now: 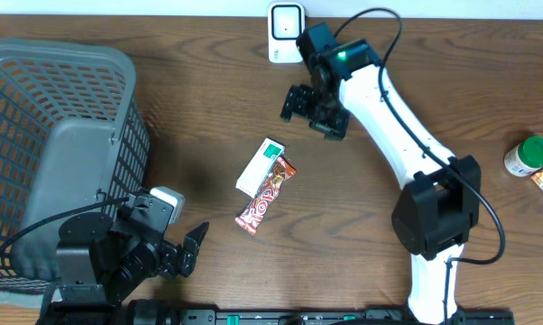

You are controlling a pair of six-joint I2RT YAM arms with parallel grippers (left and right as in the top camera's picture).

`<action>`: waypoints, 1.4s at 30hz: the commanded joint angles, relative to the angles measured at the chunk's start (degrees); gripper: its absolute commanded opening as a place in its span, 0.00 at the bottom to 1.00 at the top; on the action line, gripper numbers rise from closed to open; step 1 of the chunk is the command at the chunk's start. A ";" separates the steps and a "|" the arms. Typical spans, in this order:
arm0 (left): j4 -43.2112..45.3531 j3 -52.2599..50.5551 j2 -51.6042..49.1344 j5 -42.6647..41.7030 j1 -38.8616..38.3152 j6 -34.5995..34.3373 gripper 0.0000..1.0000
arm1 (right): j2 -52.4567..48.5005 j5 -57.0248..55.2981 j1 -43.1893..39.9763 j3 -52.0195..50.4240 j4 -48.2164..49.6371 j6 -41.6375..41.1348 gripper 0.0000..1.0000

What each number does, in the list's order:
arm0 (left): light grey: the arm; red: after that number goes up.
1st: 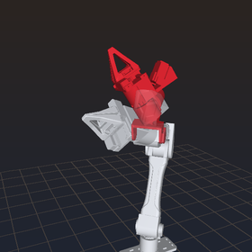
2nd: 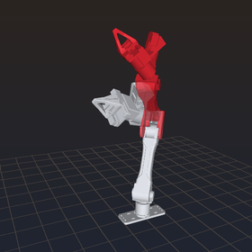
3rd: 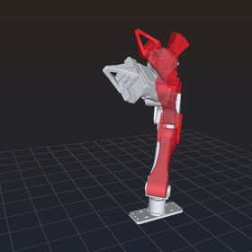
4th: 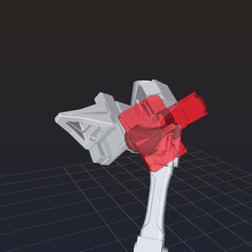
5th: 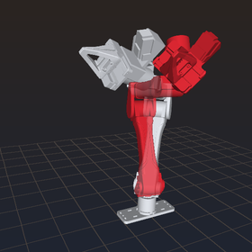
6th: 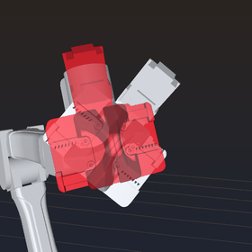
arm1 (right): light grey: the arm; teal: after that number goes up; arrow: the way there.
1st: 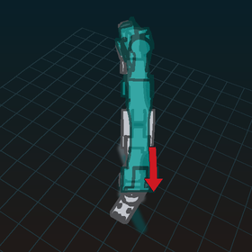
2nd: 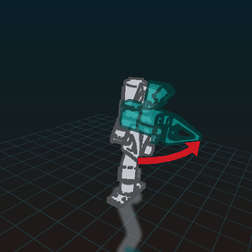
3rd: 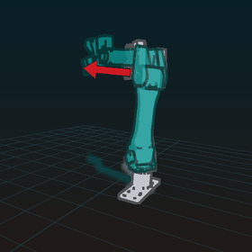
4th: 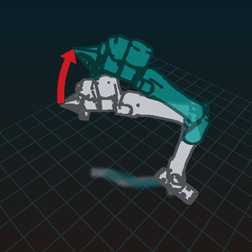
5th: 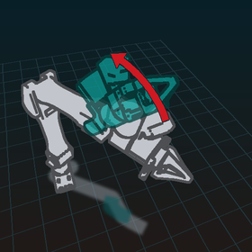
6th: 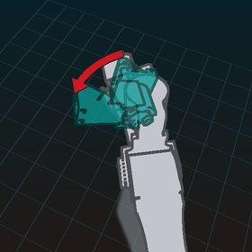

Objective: Scan the item barcode
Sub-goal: 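Lift Panadol box and carry it up toward the scanner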

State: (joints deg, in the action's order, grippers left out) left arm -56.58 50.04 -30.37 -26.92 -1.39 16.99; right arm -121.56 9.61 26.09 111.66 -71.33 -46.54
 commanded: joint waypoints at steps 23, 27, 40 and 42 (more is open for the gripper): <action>0.02 -0.24 0.04 -0.92 0.02 0.98 0.87 | -12.48 1.01 9.05 -6.36 17.97 -10.88 0.86; 0.02 -0.24 0.04 -0.92 0.02 0.98 0.87 | -13.03 0.96 9.29 -6.36 18.49 -10.88 0.73; 0.02 -0.24 0.04 -0.92 0.02 0.98 0.87 | -13.00 1.01 7.74 -5.18 19.45 -10.14 0.29; 0.02 -0.24 0.04 -0.92 0.02 0.98 0.87 | -12.68 1.01 6.19 -3.74 18.01 -10.14 0.25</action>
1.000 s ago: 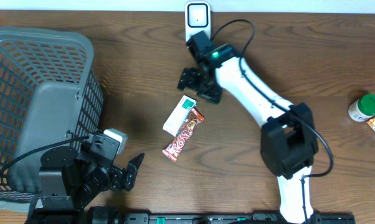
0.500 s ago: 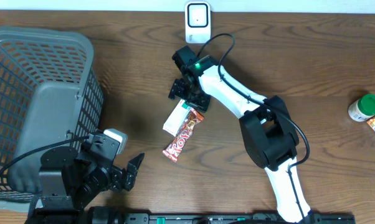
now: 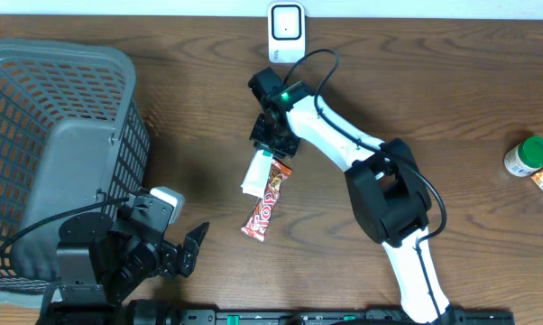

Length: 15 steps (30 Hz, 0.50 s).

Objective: Scan the item barcode
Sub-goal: 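Lift Panadol box and carry it up toward the scanner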

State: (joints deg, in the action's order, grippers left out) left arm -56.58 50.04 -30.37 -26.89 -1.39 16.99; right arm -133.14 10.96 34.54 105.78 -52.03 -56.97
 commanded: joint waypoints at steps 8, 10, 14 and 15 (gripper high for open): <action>0.02 -0.24 0.04 -0.94 0.02 0.98 0.87 | 3.48 -2.03 -6.19 3.19 -7.74 0.70 0.20; 0.02 -0.24 0.04 -0.94 0.02 0.98 0.87 | 5.09 -5.05 -6.86 3.19 -10.80 0.85 0.21; 0.02 -0.24 0.02 -0.94 0.02 0.98 0.87 | 6.69 -11.58 -7.52 3.19 -18.03 0.81 0.24; 0.02 -0.24 0.04 -0.94 0.02 0.98 0.87 | 6.75 -13.44 -7.63 3.19 -20.26 0.44 0.24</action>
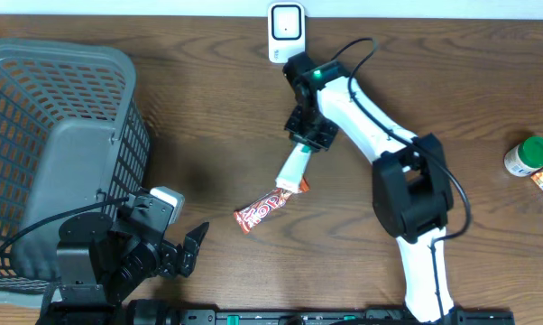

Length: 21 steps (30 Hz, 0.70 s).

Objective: Scan the item barcode
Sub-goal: 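Lift Panadol box and carry it up toward the scanner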

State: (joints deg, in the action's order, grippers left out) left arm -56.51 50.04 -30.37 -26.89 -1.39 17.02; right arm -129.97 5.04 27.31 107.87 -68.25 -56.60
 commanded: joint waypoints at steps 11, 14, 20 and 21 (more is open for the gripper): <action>-0.04 -0.24 0.04 -0.94 0.02 0.96 0.87 | 3.58 -18.08 -0.42 1.07 -18.32 -13.70 0.24; -0.04 -0.24 0.04 -0.94 0.02 0.96 0.87 | 3.58 -18.08 -0.37 1.07 -18.40 -14.10 0.24; -0.04 -0.24 0.04 -0.94 0.02 0.96 0.87 | 3.58 -15.15 0.17 1.07 -20.70 -17.57 0.25; -0.02 -0.24 0.04 -0.94 0.02 0.96 0.87 | 3.58 -13.84 0.22 1.07 -20.98 -18.64 0.27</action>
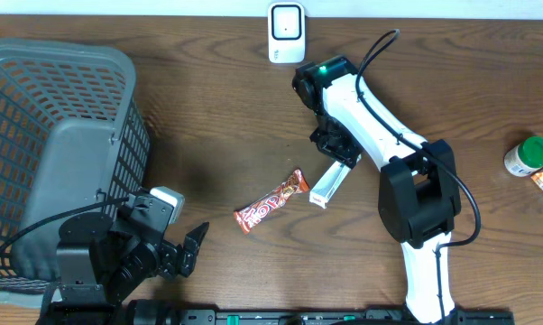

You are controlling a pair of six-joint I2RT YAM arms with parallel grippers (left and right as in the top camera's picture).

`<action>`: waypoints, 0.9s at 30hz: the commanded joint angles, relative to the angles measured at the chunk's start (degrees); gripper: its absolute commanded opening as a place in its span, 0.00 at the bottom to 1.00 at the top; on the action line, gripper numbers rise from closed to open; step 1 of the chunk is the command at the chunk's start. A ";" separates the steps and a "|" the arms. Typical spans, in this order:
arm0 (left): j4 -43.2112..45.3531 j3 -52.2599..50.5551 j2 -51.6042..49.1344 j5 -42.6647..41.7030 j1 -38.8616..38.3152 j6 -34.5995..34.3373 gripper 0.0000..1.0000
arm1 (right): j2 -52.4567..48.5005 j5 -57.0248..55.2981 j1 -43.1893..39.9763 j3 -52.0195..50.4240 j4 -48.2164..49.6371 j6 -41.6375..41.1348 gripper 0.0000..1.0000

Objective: Scan the item barcode
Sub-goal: 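Lift Panadol box and carry it up toward the scanner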

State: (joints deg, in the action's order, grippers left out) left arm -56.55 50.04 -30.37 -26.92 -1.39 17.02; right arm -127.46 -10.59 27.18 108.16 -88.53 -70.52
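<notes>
The white scanner [286, 32] stands at the table's far edge. My right gripper [337, 158] is below and to the right of it, shut on the upper end of a small white box [329, 184] with a green end. The box slants down to the left. A red candy bar [271, 201] lies on the wood just left of the box, apart from it. At the near left, beside the basket, my left gripper [187, 252] rests open with nothing in it.
A large grey mesh basket [91, 63] fills the left side. A green-lidded bottle [529, 155] and an orange packet sit at the right edge. The right arm's base [420, 208] stands at the near right.
My right gripper has moved to the right and nearer with the white box. The box is now right of the candy bar, not above it. The candy bar and left arm stayed put.
My right gripper first hung near the scanner, with the box and candy bar lying together mid-table. Then it was down on the box's top end. Then it held the box, and the candy bar had turned aside. Now the box is carried further right.
</notes>
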 commanded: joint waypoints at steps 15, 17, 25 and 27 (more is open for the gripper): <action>0.00 -0.24 0.04 -0.92 0.02 0.96 0.87 | 1.09 9.62 0.13 0.79 -0.37 -7.89 0.26; 0.00 -0.24 0.04 -0.92 0.02 0.96 0.87 | 1.09 9.62 0.13 0.81 -0.15 -7.87 0.25; 0.00 -0.24 0.04 -0.92 0.02 0.96 0.87 | 1.14 9.35 0.20 0.81 12.68 1.60 0.20; 0.00 -0.24 0.04 -0.92 0.02 0.96 0.87 | 1.16 10.58 -0.24 1.16 17.53 5.77 0.20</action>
State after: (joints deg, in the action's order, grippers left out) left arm -56.53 50.04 -30.37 -26.89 -1.39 17.02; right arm -127.46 -0.91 27.16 108.20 -73.82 -72.16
